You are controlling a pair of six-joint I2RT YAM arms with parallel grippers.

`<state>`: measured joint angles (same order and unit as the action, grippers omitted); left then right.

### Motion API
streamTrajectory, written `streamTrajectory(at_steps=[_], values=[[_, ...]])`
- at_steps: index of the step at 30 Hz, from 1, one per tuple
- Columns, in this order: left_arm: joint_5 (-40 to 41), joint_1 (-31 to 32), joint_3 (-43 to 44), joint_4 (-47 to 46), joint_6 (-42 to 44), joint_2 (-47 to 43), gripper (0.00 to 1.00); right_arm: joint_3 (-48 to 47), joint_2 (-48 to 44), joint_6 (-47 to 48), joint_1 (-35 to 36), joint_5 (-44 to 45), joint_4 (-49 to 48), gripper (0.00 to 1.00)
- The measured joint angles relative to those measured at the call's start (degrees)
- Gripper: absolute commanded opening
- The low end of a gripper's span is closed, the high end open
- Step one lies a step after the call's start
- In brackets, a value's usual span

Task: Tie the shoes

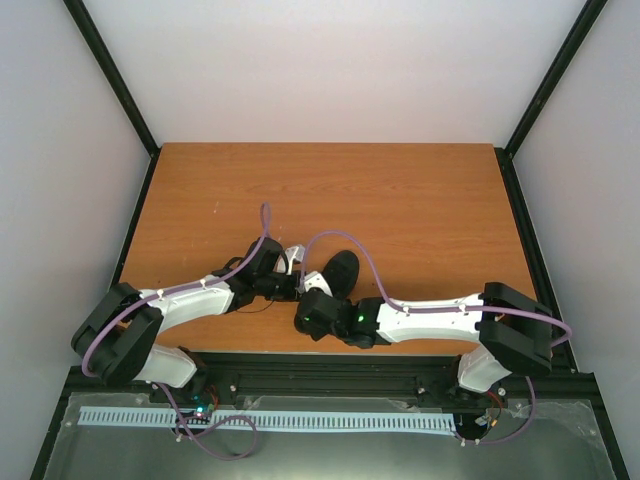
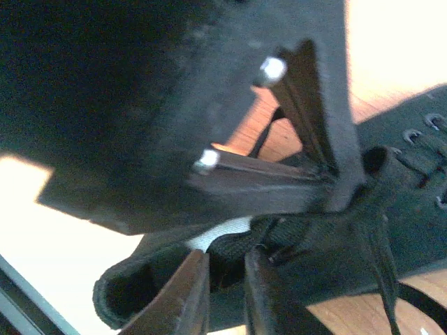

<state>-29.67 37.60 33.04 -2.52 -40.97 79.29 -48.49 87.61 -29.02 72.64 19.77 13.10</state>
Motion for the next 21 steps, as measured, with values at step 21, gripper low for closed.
streamTrajectory(at_steps=[21], values=[[0.94, -1.79, 0.0, 2.67, 1.29, -0.85, 0.01, 9.35, -12.5, 1.16, -12.07, -10.84, -4.31, 0.03]])
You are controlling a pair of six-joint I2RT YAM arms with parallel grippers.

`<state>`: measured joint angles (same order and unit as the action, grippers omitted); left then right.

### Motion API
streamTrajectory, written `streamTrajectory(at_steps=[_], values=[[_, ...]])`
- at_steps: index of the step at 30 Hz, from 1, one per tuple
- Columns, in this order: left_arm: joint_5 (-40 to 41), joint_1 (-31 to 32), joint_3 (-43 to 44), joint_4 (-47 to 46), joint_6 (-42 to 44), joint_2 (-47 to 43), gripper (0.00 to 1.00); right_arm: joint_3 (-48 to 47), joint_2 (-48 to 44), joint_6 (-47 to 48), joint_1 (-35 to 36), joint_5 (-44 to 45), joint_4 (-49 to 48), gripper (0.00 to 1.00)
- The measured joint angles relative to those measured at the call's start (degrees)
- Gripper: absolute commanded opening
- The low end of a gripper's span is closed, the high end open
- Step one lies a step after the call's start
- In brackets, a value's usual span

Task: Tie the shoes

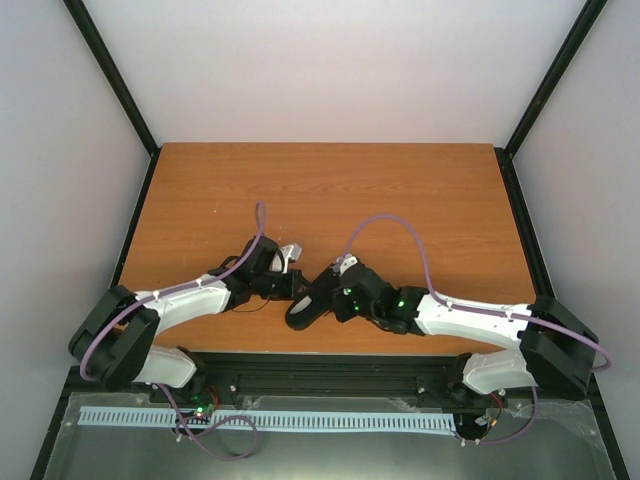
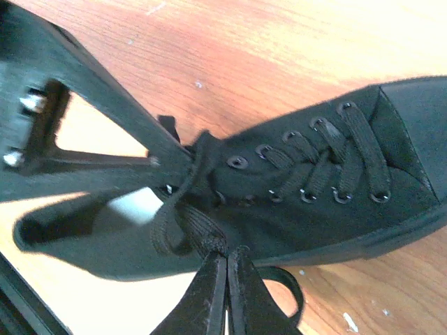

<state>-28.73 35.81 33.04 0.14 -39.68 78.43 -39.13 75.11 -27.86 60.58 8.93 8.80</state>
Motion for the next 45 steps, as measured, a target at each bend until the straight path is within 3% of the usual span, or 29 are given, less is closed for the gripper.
streamTrajectory(at_steps=[5, 13, 34, 45], values=[[0.31, -0.46, 0.0, 0.72, 0.48, -0.68, 0.01, 3.56, -1.81, 0.02, -5.03, -7.04, -2.38, 0.03], [1.53, -0.63, -0.04, 2.23, 0.59, -3.26, 0.01, 5.18, -1.86, 0.0, -6.67, -12.59, -5.29, 0.03], [4.2, -1.11, -0.96, 7.23, 3.28, -10.25, 0.21, 5.55, -0.5, -0.02, -8.2, -16.94, -8.2, 0.03], [2.1, -1.11, 2.91, 8.92, 7.19, -6.21, 0.24, 5.55, 1.64, -0.07, -8.22, -17.38, -8.68, 0.03]])
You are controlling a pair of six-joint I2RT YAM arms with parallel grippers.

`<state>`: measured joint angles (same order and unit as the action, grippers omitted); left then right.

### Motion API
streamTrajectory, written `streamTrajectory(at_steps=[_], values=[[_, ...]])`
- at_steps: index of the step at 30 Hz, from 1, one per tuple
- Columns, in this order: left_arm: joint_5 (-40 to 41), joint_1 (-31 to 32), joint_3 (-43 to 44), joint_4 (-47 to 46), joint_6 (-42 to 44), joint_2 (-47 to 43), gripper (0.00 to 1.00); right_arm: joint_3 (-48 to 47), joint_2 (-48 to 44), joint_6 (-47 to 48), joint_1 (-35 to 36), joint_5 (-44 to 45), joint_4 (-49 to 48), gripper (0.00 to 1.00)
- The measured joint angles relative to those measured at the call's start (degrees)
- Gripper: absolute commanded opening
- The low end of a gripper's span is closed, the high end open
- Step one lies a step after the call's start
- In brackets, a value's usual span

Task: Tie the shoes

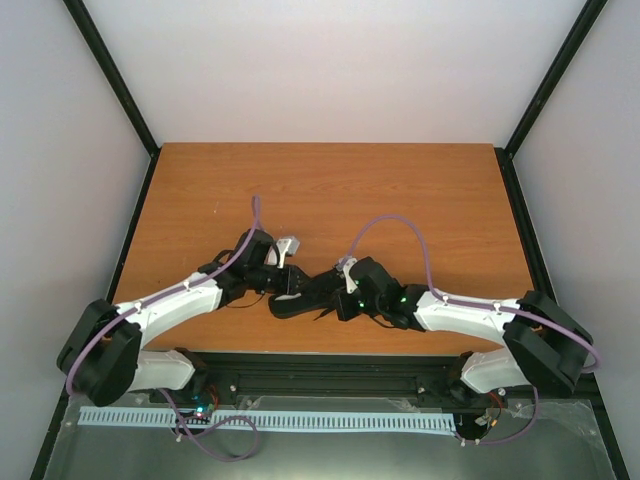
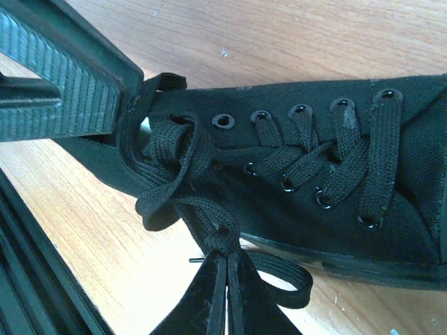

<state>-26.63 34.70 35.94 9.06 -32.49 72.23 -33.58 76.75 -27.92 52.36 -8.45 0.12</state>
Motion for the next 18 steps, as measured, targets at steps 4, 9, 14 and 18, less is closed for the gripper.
streamTrajectory(at_steps=[4, 9, 14, 18], values=[[-1.05, 0.0, 1.55, 0.0, 1.01, 1.77, 0.27, 0.0, 0.87, -0.26, -0.07, -0.02, -0.17, 0.03], [-1.05, 0.0, 1.66, 0.07, 2.19, 1.75, 0.26, 0.42, 0.9, -0.46, -0.11, -0.24, -0.85, 0.03], [-1.07, 0.02, 2.64, 0.87, 2.86, 1.84, 0.21, 0.55, 1.27, -0.63, -0.17, -0.74, -1.31, 0.03], [-1.07, 0.09, 3.69, 1.2, 3.02, 2.99, 0.19, 0.55, 1.7, -0.81, -0.22, -1.16, -1.55, 0.03]])
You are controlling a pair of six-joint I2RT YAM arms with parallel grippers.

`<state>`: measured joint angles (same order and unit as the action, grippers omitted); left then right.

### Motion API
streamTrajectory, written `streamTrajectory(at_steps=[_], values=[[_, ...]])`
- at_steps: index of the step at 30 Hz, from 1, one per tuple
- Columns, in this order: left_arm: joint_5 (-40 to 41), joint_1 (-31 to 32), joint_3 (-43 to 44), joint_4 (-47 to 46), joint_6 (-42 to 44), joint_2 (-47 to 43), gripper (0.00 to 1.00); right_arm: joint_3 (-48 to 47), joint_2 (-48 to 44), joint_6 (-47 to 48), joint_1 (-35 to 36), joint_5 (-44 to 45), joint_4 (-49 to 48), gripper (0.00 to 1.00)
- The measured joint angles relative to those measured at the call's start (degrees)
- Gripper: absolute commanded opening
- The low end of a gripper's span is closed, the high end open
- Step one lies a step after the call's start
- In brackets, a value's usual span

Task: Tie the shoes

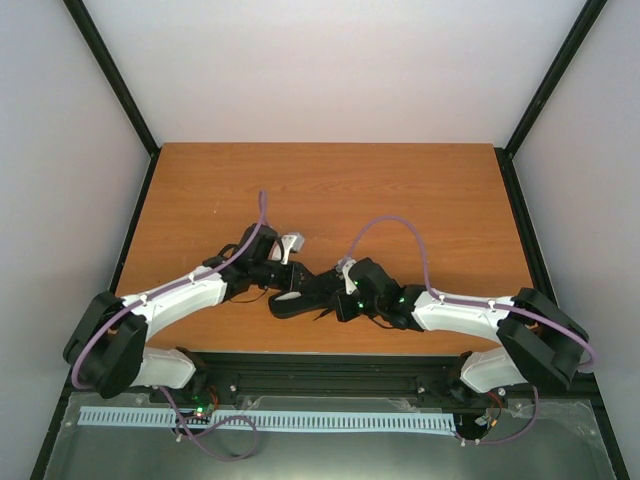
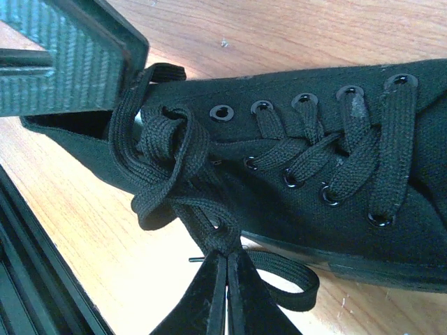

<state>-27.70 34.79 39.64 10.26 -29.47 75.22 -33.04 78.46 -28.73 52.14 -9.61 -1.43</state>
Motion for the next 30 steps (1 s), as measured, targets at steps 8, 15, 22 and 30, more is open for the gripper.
streamTrajectory(at_steps=[8, 15, 22, 30], values=[[0.07, 1.27, 0.74, 0.13, 0.0, 2.51, 0.18, 0.0, 0.37, -0.28, 0.0, -0.28, -0.35, 0.03], [0.68, 1.95, 2.14, 0.13, 0.0, 4.44, 0.18, 0.0, 0.37, -0.28, 0.0, -0.31, -0.57, 0.03], [2.73, 2.38, 2.56, 1.49, 0.04, 5.68, 0.19, 0.11, 0.37, -0.28, 0.0, -0.33, -0.7, 0.03], [3.98, 3.08, 3.23, 2.34, 0.33, 6.45, 0.22, 0.13, 0.37, -0.28, 0.0, -0.35, -0.96, 0.03]])
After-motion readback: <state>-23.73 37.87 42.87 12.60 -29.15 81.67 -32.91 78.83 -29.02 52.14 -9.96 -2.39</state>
